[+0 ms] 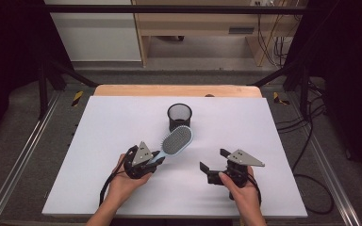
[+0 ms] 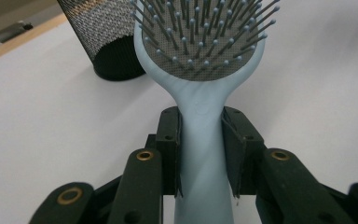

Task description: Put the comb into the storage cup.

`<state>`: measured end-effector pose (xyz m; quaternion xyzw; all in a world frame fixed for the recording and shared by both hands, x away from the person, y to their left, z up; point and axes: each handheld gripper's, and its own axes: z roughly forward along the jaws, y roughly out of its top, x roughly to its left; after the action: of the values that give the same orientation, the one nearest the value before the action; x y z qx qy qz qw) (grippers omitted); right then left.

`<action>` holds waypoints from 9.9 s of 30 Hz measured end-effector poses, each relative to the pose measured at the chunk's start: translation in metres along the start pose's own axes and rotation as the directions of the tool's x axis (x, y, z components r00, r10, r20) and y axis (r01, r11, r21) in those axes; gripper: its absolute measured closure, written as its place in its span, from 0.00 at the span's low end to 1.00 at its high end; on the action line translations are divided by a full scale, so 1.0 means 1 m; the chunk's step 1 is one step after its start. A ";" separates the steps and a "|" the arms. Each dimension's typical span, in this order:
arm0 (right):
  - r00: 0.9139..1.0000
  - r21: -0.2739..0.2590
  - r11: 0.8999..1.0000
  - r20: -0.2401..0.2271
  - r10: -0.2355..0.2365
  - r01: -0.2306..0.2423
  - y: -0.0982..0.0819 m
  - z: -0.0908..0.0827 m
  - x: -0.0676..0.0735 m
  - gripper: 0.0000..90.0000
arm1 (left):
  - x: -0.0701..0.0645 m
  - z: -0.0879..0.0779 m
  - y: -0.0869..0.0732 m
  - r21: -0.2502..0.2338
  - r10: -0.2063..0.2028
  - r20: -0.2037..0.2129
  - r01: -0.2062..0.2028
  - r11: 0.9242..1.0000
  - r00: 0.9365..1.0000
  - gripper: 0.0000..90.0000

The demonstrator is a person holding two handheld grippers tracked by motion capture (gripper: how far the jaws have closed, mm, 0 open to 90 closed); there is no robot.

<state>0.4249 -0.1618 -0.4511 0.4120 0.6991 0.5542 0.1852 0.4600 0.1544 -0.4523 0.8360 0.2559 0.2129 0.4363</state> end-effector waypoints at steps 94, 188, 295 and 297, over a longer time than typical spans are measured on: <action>0.895 -0.114 0.923 -0.312 0.319 -0.368 0.061 0.090 0.059 0.54 | -0.011 -0.028 -0.002 -0.234 -0.067 -0.087 0.045 0.971 0.994 0.77; 0.921 -0.199 0.905 -0.194 0.339 -0.375 0.070 0.076 0.023 0.61 | 0.013 -0.031 -0.013 -0.267 -0.231 -0.053 0.210 0.941 0.971 0.13; 0.943 -0.347 0.889 0.039 0.330 -0.297 0.188 0.091 -0.059 0.59 | 0.080 -0.110 -0.083 -0.363 -0.367 -0.294 0.252 0.897 0.883 0.05; 0.946 -0.340 0.896 0.049 0.319 -0.284 0.188 0.093 -0.059 0.59 | 0.080 -0.110 -0.083 -0.363 -0.367 -0.293 0.252 0.897 0.883 0.05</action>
<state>0.5956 -0.1410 -0.3182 0.5069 0.5138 0.6629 0.1991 0.4386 0.3124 -0.4527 0.6509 0.4247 0.3244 0.5392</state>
